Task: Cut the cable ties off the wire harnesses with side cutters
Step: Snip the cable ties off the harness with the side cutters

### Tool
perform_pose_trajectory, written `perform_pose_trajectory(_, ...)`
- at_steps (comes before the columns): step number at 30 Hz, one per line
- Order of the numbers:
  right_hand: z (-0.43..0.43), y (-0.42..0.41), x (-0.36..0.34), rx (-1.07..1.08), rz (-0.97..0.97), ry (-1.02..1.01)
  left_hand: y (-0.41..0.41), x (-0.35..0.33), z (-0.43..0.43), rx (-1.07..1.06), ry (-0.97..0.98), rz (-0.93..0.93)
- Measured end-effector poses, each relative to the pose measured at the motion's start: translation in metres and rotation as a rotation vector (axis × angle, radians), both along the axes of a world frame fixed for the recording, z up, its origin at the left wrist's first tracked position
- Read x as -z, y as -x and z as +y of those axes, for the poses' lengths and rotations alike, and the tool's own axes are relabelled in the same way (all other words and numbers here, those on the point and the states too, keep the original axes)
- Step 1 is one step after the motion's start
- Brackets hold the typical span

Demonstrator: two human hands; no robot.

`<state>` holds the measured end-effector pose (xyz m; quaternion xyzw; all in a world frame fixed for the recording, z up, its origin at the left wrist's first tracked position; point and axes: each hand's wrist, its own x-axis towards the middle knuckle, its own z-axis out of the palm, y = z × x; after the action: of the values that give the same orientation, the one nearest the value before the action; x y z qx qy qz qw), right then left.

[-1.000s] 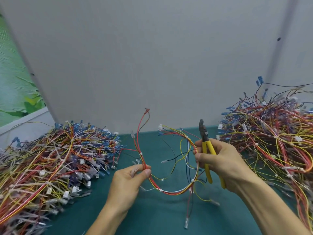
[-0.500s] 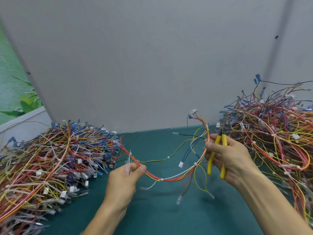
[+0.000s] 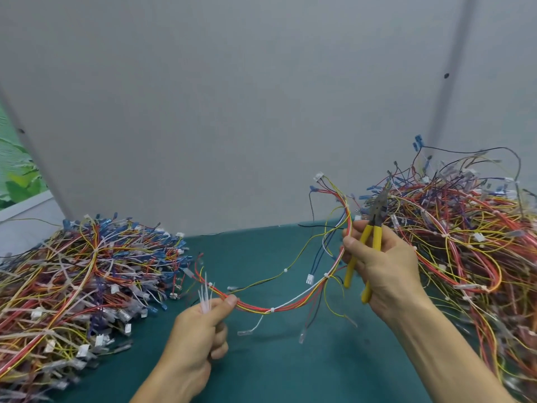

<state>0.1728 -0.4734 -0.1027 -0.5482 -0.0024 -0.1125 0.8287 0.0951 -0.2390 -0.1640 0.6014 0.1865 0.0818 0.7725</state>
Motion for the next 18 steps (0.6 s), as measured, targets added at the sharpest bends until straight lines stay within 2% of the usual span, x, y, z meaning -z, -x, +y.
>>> perform_pose_trajectory(4,0.0,0.006,-0.008,0.087,-0.156,0.086,0.002,0.001,-0.007,0.077,-0.032,0.081)
perform_pose_trajectory(9,0.005,0.014,-0.025,0.137,-0.265,0.18,0.005,0.0,-0.009,0.121,-0.216,0.12)
perform_pose_trajectory(15,-0.001,0.02,-0.074,0.232,-0.422,0.299,0.008,-0.002,-0.007,0.286,-0.359,0.028)
perform_pose_trajectory(18,-0.01,0.023,-0.111,0.319,-0.533,0.343,0.01,-0.004,-0.006,0.421,-0.502,-0.019)
